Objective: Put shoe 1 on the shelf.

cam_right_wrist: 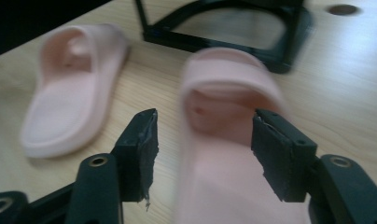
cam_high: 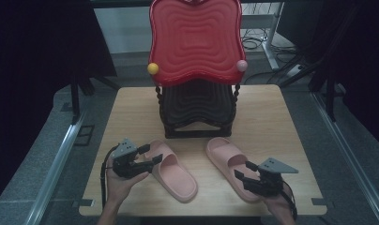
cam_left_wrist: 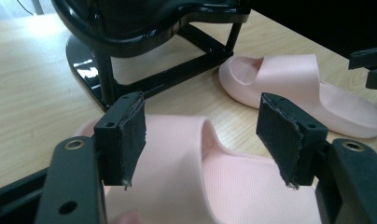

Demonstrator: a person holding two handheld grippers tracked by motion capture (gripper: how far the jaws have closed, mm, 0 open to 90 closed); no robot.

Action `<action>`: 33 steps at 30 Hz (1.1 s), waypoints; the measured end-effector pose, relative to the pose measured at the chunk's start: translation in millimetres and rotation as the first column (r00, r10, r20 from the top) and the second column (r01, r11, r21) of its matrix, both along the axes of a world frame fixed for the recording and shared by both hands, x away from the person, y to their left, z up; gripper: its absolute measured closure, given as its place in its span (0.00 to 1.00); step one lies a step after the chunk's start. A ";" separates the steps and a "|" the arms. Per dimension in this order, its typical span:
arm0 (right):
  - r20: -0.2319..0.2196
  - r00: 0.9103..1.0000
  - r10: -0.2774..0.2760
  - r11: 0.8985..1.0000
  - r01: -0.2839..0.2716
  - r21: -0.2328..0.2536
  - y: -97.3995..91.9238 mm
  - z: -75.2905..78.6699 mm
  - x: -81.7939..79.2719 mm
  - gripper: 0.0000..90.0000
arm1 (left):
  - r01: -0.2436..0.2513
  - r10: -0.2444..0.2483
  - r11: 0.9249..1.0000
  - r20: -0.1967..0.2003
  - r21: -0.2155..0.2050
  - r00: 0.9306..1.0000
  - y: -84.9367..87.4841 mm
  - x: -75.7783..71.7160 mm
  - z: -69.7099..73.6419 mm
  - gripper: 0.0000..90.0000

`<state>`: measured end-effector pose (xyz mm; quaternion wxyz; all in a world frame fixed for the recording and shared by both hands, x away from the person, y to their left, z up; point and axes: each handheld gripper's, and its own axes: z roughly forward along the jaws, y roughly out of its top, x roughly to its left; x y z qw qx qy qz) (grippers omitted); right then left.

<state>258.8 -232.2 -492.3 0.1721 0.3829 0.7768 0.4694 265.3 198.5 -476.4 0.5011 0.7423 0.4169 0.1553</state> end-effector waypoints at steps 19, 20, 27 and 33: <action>-0.067 0.981 0.182 0.983 -0.183 -0.015 138.8 -13.4 39.5 0.60 | -0.028 0.027 0.998 -0.024 -0.063 0.999 18.5 -9.8 -6.1 0.35; -0.074 0.980 0.187 0.982 -0.187 -0.006 149.6 -15.7 43.8 0.62 | -0.031 0.030 0.997 -0.029 -0.069 0.999 18.9 -9.7 -6.7 0.35; -0.107 0.978 0.182 0.983 -0.183 -0.004 173.0 -30.5 58.0 0.66 | -0.044 0.041 0.997 -0.036 -0.070 0.998 19.5 -9.5 -8.7 0.35; -0.139 0.979 0.151 0.988 -0.151 0.014 187.9 -44.2 69.7 0.72 | -0.051 0.048 0.996 -0.044 -0.072 0.998 20.5 -8.8 -10.1 0.35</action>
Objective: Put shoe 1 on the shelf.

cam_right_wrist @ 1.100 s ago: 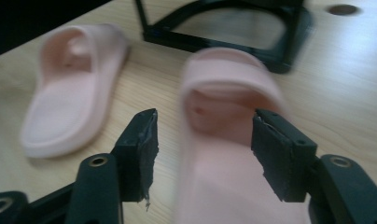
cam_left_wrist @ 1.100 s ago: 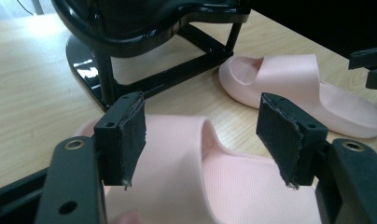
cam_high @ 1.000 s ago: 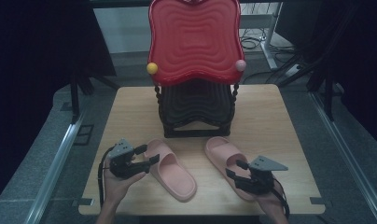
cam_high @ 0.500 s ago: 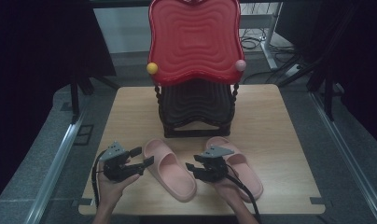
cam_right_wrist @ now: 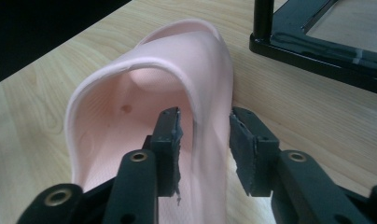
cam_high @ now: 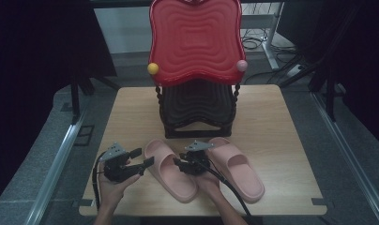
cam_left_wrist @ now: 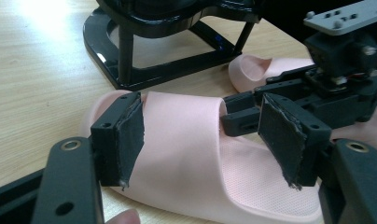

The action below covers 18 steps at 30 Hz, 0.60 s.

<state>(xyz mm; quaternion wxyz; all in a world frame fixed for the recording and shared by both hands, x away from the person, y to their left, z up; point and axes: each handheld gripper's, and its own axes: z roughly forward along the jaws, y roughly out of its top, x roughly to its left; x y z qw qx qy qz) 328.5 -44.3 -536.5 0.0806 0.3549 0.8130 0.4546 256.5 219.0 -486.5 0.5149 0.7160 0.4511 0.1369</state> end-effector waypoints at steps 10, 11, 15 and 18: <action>-0.036 0.997 -0.065 0.998 0.065 0.006 13.1 -6.8 6.3 0.88 | -0.012 0.012 1.000 -0.009 -0.008 1.000 2.4 0.1 -1.5 0.35; -0.036 0.997 -0.065 0.998 0.065 0.006 13.1 -6.8 6.3 0.88 | -0.014 0.014 1.000 -0.010 -0.008 1.000 2.8 0.1 -1.6 0.35; -0.035 0.996 -0.085 0.996 0.085 0.004 13.0 -6.0 4.4 0.91 | -0.018 0.018 1.000 -0.019 -0.007 1.000 3.2 0.6 -3.0 0.35; -0.033 0.996 -0.088 0.996 0.089 0.014 12.0 -4.6 1.9 0.92 | -0.022 0.021 1.000 -0.022 -0.009 1.000 4.0 0.5 -3.2 0.35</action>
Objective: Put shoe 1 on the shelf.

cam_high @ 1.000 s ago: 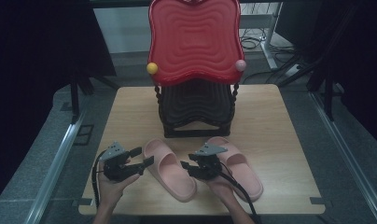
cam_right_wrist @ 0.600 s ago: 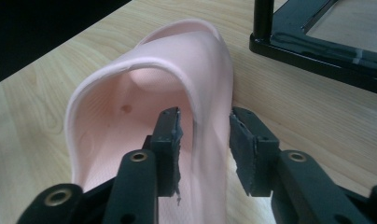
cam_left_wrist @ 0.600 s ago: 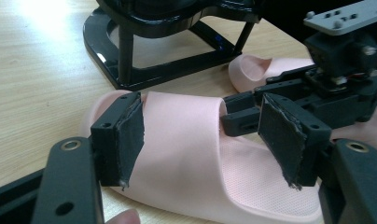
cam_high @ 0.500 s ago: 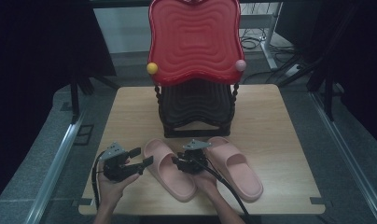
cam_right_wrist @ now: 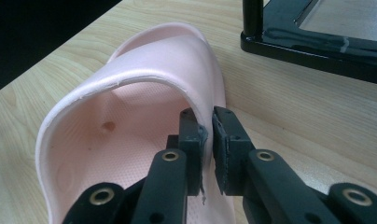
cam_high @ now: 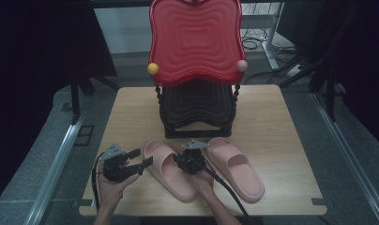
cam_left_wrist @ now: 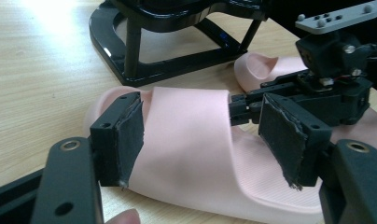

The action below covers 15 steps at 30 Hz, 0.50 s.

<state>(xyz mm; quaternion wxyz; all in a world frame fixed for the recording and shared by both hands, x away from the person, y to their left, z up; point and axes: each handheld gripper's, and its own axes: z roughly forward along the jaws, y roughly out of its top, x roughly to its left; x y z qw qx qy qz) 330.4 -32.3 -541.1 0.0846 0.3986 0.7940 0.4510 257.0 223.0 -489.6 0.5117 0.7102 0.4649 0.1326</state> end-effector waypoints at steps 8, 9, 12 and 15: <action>0.027 1.000 0.000 0.999 -0.001 0.049 -11.6 13.9 -9.3 0.93 | -0.012 0.012 1.000 0.002 -0.017 1.000 4.5 -1.9 1.4 0.35; 0.029 1.000 -0.001 0.998 0.000 0.058 -14.0 16.0 -10.6 0.93 | -0.012 0.012 1.000 0.000 -0.022 1.000 5.0 -1.9 1.0 0.35; 0.041 0.999 -0.012 0.996 0.009 0.083 -22.4 22.6 -14.9 0.93 | -0.011 0.011 1.000 -0.001 -0.023 1.000 5.3 -1.8 0.6 0.35; 0.051 0.998 -0.021 0.994 0.015 0.104 -29.0 26.6 -17.6 0.93 | -0.012 0.012 1.000 -0.003 -0.022 1.000 5.2 -2.0 0.2 0.35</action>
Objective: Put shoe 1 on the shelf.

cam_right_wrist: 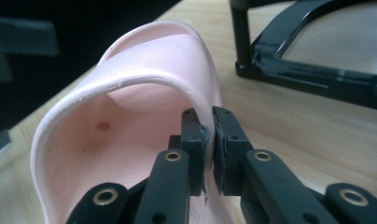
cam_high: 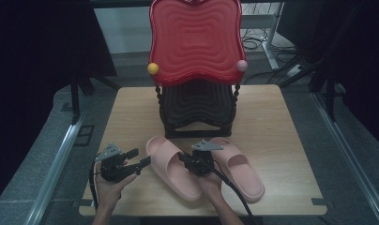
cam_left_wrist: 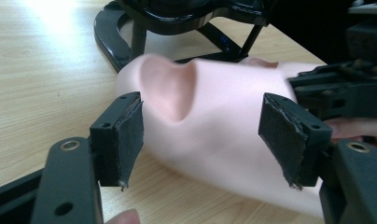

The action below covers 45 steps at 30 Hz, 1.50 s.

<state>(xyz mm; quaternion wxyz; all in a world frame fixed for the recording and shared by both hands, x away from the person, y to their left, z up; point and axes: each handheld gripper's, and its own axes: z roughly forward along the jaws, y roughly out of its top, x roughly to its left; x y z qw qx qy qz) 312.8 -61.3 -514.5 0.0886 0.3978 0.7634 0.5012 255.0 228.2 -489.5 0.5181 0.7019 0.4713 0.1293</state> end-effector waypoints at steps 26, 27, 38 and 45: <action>0.170 0.981 -0.097 0.964 0.050 0.263 -59.8 96.0 -17.4 0.93 | 0.020 -0.020 1.000 -0.028 0.011 0.999 -7.1 2.6 -8.9 0.34; 0.170 0.981 -0.097 0.964 0.050 0.263 -59.8 96.0 -17.4 0.93 | 0.019 -0.019 1.000 -0.028 0.010 0.999 -6.8 2.6 -8.9 0.34; 0.215 0.966 -0.140 0.945 0.066 0.321 -60.4 141.5 2.4 0.93 | 0.020 -0.020 1.000 -0.032 0.002 0.999 -5.8 3.1 -10.1 0.34; 0.256 0.952 -0.171 0.940 0.079 0.332 -54.5 178.3 14.3 0.93 | 0.027 -0.027 1.000 -0.035 -0.002 0.999 -6.5 3.1 -10.3 0.34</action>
